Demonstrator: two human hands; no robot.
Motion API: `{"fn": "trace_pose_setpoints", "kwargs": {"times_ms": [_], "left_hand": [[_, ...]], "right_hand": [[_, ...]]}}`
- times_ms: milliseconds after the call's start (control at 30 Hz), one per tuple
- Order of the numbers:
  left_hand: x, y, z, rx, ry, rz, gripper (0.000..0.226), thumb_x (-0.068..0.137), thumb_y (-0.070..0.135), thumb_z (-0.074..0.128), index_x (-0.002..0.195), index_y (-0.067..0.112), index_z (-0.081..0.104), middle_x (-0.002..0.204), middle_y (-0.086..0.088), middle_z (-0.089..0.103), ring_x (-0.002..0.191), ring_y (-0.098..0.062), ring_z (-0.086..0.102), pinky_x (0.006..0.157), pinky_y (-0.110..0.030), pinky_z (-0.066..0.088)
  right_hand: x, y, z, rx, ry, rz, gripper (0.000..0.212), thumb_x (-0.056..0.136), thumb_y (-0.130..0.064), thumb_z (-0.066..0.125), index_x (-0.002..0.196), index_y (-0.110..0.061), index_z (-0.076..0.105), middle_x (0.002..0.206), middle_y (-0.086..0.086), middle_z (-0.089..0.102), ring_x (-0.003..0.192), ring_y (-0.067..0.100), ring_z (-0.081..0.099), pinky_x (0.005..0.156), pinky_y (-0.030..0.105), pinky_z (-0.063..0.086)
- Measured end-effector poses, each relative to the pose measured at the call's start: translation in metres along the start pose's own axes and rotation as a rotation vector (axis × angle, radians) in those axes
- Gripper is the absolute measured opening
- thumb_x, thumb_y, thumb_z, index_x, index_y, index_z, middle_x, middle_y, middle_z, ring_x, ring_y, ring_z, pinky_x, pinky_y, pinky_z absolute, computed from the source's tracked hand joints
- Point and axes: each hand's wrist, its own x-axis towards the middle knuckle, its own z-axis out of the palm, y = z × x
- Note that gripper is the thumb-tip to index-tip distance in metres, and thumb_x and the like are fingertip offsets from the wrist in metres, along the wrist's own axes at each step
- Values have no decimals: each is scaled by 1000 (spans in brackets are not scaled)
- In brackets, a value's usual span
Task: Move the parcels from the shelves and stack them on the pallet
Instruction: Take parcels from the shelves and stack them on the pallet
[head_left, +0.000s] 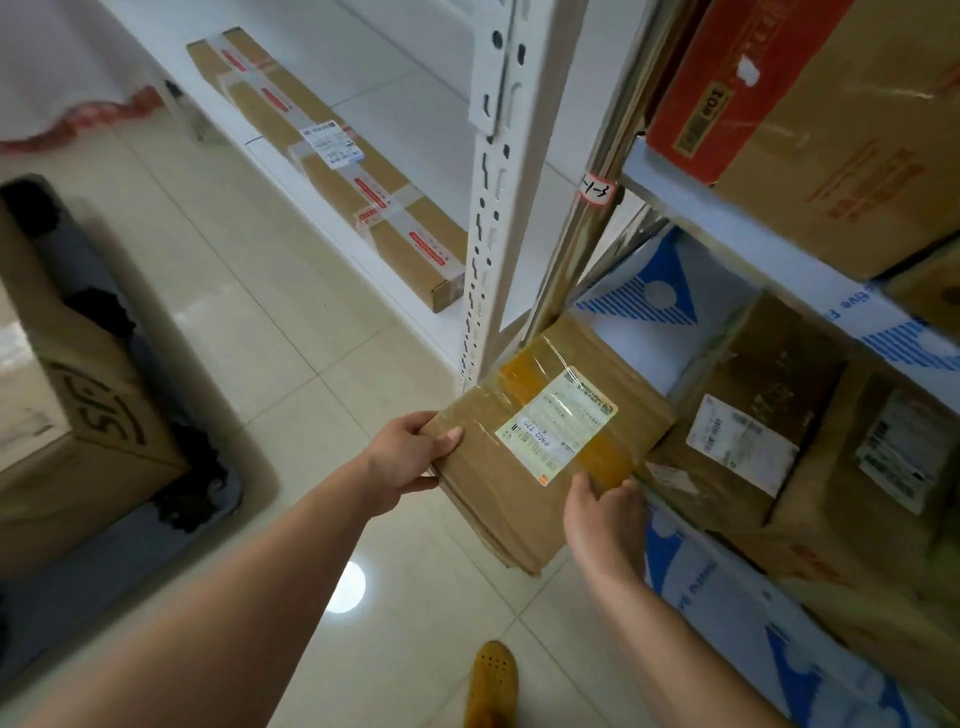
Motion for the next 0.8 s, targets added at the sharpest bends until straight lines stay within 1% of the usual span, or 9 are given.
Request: {"fn": "trace_pose_setpoints", "kwargs": {"times_ms": [233,333,433,500,567,633,700,733,800], "left_hand": [[-40,-48,-92,68,18,-15,29,93,27,68,121,19,65,109,-4,67,92,-18,62,72,-28,55],[-63,-70,-146,59,64,-32,23,94,27,66,116,19,67,102,-6,65,83,-19,58,78,-34,56],[-89,-89,-206,8,136,-52,23,94,27,66,116,20,66,101,-7,64,84,-21,56,82,-36,57],[-106,-102,-248,-36,188,-48,32,95,29,65,125,19,63,104,-6,65,84,-20,59,71,-31,59],[-125,-116,-288,-98,236,-32,32,97,29,62,126,18,63,100,-4,65,82,-19,60,64,-26,55],[-145,-131,-327,-193,274,-11,28,98,26,60,124,16,65,100,-5,67,87,-21,63,70,-29,56],[-164,-145,-364,-307,324,8,26,98,24,60,122,14,67,105,-8,69,96,-25,65,81,-37,58],[-173,-152,-382,-354,358,18,24,98,22,60,120,14,67,106,-9,69,96,-26,66,82,-39,58],[-191,-164,-413,-452,411,39,20,99,19,59,115,13,68,103,-11,69,92,-27,65,76,-39,60]], "right_hand": [[-77,9,70,148,-49,140,46,101,-44,39,131,-10,32,114,14,55,91,29,58,83,48,54],[-120,1,107,142,-78,121,42,102,-43,36,127,-9,32,103,10,50,85,29,54,81,46,50],[-162,-14,148,135,-127,80,37,102,-39,36,121,-8,34,96,7,46,77,25,48,74,40,43],[-190,-29,174,114,-158,26,31,102,-38,36,116,-11,35,102,8,50,81,27,51,76,41,45],[-216,-42,201,85,-199,-38,27,100,-39,36,112,-15,34,111,10,57,88,30,57,81,45,50],[-244,-56,227,57,-251,-116,32,99,-37,37,123,-15,34,118,12,58,92,31,59,77,41,49],[-272,-69,253,38,-308,-175,43,99,-38,39,136,-18,28,127,12,55,98,32,60,78,40,49],[-286,-76,266,31,-339,-200,47,98,-39,40,139,-20,25,131,12,53,101,32,60,81,41,49],[-314,-88,290,18,-423,-232,54,99,-43,41,144,-22,21,138,11,48,106,30,56,88,42,48]]}}
